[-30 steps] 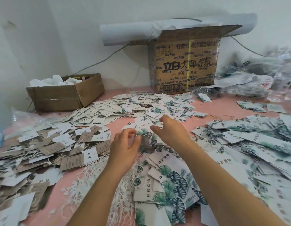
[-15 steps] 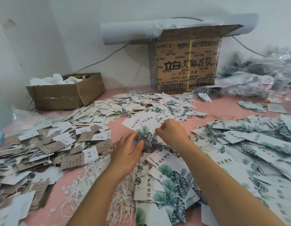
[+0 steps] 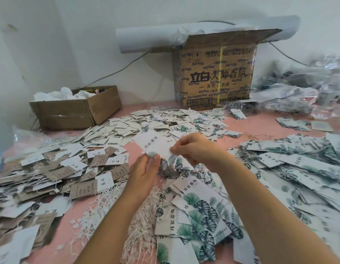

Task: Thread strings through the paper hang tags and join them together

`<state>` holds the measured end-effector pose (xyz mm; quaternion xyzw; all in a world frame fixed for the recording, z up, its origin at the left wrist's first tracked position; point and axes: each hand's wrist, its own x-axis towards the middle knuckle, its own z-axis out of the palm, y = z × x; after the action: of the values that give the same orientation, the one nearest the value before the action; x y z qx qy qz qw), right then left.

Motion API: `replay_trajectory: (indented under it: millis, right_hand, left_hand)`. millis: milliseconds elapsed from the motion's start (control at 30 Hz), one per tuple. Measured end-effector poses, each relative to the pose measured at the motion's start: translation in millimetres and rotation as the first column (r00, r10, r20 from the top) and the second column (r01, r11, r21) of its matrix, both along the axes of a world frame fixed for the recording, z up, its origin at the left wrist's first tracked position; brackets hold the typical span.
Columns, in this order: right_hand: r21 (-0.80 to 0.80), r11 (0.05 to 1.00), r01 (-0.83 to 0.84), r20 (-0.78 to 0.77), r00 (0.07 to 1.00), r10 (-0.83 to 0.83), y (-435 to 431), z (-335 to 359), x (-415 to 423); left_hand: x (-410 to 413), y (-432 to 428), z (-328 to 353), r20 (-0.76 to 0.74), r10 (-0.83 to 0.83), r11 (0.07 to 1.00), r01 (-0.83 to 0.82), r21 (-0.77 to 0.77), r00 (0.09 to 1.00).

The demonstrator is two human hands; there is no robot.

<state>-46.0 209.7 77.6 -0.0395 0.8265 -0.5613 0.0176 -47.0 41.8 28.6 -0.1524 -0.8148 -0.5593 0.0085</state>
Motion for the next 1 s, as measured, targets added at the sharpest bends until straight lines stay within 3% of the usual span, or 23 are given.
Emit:
replay_trajectory:
  millis: [100, 200, 267, 300, 367, 500, 867, 933, 1000]
  right_hand:
    - [0.063, 0.994, -0.086, 0.05, 0.995, 0.083, -2, -4, 0]
    - [0.265, 0.951, 0.162, -0.036, 0.987, -0.158, 7, -8, -4]
    - [0.513, 0.765, 0.39, -0.169, 0.919, -0.355, 20, -13, -6]
    - [0.601, 0.672, 0.433, -0.194, 0.894, -0.404, 27, -16, -6]
    - [0.696, 0.598, 0.398, -0.141, 0.892, -0.43, 37, -20, -5]
    - [0.721, 0.631, 0.285, -0.004, 0.913, -0.408, 36, -33, -8]
    - [0.709, 0.604, 0.365, -0.091, 0.896, -0.434, 32, -38, -14]
    - [0.668, 0.634, 0.39, -0.104, 0.892, -0.44, 36, -35, -15]
    - [0.561, 0.726, 0.398, -0.085, 0.9, -0.427, 42, -29, -15]
  left_hand:
    - [-3, 1, 3, 0.018, 0.129, 0.981, -0.13, 0.141, 0.991]
    - [-7, -2, 3, 0.067, 0.155, 0.96, -0.166, 0.225, 0.986]
    - [-8, -3, 3, 0.081, 0.145, 0.957, -0.16, 0.243, 0.986]
    - [-9, -3, 2, 0.08, 0.135, 0.957, -0.151, 0.249, 0.988]
    - [-9, -3, 1, 0.066, 0.107, 0.96, -0.12, 0.254, 0.992]
    - [-7, -3, 1, 0.024, 0.047, 0.971, -0.051, 0.233, 0.999]
    - [-6, -2, 1, 0.08, -0.061, 0.973, 0.042, 0.227, 0.995]
    - [-6, -2, 1, 0.086, -0.077, 0.971, 0.055, 0.231, 0.993]
    - [-6, -2, 0, 0.091, -0.084, 0.97, 0.06, 0.234, 0.992]
